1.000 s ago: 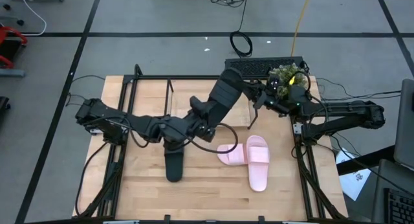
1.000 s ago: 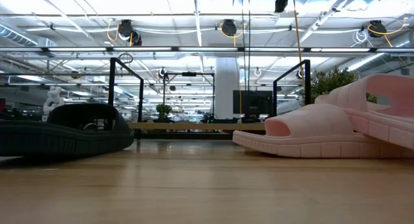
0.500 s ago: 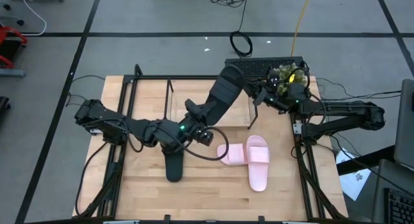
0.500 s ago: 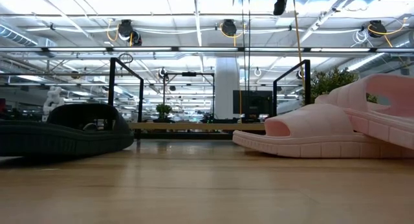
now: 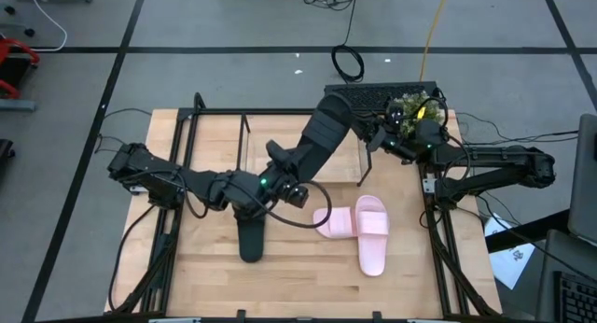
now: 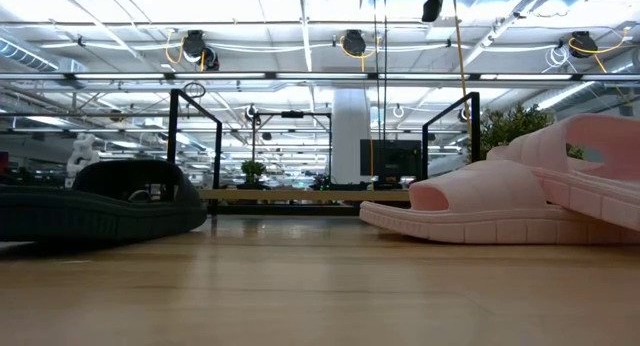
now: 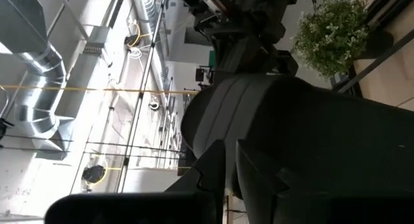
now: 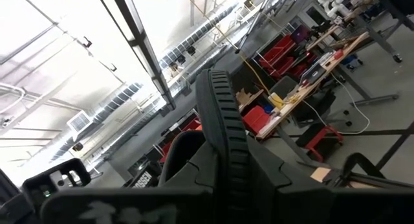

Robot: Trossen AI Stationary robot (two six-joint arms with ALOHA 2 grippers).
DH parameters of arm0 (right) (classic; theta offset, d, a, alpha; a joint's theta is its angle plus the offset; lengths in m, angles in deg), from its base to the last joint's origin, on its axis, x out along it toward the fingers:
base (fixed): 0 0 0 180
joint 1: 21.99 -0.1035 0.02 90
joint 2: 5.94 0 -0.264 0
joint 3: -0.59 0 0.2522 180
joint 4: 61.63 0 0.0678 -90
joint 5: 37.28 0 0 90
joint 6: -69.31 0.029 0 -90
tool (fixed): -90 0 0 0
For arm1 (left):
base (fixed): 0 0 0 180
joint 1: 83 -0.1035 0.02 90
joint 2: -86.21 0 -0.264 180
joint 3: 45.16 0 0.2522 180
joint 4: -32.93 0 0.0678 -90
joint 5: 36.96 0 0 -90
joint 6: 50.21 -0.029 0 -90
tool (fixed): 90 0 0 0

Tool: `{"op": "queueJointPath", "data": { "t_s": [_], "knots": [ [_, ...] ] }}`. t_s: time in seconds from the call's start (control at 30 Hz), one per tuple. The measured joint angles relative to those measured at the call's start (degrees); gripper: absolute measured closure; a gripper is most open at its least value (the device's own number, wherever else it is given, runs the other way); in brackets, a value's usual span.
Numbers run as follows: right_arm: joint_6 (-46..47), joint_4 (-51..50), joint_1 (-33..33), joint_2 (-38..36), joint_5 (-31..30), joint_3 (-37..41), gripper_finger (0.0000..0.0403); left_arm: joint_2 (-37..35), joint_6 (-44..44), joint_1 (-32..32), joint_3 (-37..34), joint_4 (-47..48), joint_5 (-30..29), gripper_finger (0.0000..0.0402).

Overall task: Pick and place slides into the shelf
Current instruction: Put the right black slide on the shelf

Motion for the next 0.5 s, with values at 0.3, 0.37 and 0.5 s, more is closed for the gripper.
{"op": "queueJointPath", "data": {
  "t_s": [0.3, 0.37, 0.5],
  "knots": [
    [-0.3, 0.0, 0.0, 0.0, 0.0, 0.0, 0.0372, 0.0, 2.6, 0.6, 0.0, -0.1, 0.2, 0.0354],
    [-0.4, 0.0, 0.0, 0.0, 0.0, 0.0, 0.0372, 0.0, 1.8, 0.6, 0.0, 0.0, 0.2, 0.0354],
    [-0.3, 0.0, 0.0, 0.0, 0.0, 0.0, 0.0372, 0.0, 1.8, 0.4, 0.0, -0.1, 0.2, 0.0354]
  ]
}}
